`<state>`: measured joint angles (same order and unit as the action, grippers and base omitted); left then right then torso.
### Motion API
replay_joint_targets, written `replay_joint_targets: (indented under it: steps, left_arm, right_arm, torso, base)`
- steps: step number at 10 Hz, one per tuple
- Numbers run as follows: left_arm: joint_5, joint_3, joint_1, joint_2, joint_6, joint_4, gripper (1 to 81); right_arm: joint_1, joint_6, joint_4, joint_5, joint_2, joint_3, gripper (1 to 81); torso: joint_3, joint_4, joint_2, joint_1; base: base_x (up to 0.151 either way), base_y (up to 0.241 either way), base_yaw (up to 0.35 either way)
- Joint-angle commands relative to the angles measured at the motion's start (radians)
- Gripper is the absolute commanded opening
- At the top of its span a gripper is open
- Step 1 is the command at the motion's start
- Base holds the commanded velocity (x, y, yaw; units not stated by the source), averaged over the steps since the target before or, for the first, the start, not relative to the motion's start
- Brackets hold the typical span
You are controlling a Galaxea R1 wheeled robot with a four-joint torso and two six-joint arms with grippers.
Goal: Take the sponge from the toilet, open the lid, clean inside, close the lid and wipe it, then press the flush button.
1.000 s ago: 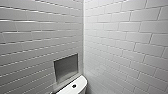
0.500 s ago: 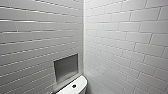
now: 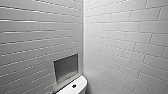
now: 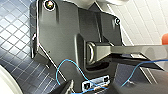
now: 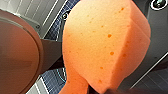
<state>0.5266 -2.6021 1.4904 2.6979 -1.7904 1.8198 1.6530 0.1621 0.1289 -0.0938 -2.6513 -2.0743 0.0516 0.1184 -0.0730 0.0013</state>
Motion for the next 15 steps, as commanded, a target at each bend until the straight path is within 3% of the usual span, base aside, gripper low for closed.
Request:
replay_joint_targets:
  steps: [1,2,3,4,5,6,7,9,12,15]
  left_arm:
    - [0.001,-0.085,-0.042,0.014,-0.004,-0.042,81.1]
    - [0.001,-0.121,-0.029,0.036,0.026,-0.095,81.1]
    - [0.003,-0.144,-0.017,0.051,0.165,-0.134,81.1]
    - [-0.019,-0.174,0.014,0.063,0.313,-0.280,81.1]
    - [-0.036,-0.207,0.038,0.079,0.425,-0.428,81.1]
    - [-0.051,-0.219,0.055,0.093,0.480,-0.493,81.1]
    - [-0.112,-0.220,0.080,0.123,0.590,-0.593,81.1]
    - [-0.244,-0.214,0.121,0.203,0.980,-0.933,81.1]
    - [-0.336,-0.196,0.118,0.254,1.431,-1.306,81.1]
    - [-0.508,0.052,0.052,0.165,1.727,-1.517,81.1]
  right_arm:
    - [-0.044,0.002,0.008,0.057,0.006,-0.007,1.0]
    - [-0.044,0.002,0.008,0.057,0.008,-0.009,1.0]
    - [-0.044,0.002,0.009,0.057,0.009,-0.009,1.0]
    - [-0.043,0.002,0.009,0.057,0.009,-0.009,1.0]
    - [-0.044,0.002,0.011,0.057,0.009,-0.009,1.0]
    - [-0.044,0.002,0.012,0.057,0.008,-0.009,1.0]
    - [-0.046,0.002,0.014,0.057,0.008,-0.007,1.0]
    - [-0.047,0.002,0.015,0.057,0.005,-0.009,1.0]
    - [-0.048,0.004,0.014,0.057,-0.002,-0.009,1.0]
    - [-0.049,0.004,0.012,0.057,-0.002,-0.009,1.0]
  torso:
    - [0.000,0.000,0.000,0.000]
    - [0.000,0.000,0.000,0.000]
    - [0.000,0.000,0.000,0.000]
    - [0.000,0.000,0.000,0.000]
    - [0.000,0.000,0.000,0.000]
    - [0.000,0.000,0.000,0.000]
    - [0.000,0.000,0.000,0.000]
    - [0.000,0.000,0.000,0.000]
    - [0.000,0.000,0.000,0.000]
    - [0.000,0.000,0.000,0.000]
  base:
    - [0.000,0.000,0.000]
    - [0.000,0.000,0.000]
    - [0.000,0.000,0.000]
    - [0.000,0.000,0.000]
    - [0.000,0.000,0.000]
    - [0.000,0.000,0.000]
    - [0.000,0.000,0.000]
    - [0.000,0.000,0.000]
    - [0.000,0.000,0.000]
    - [0.000,0.000,0.000]
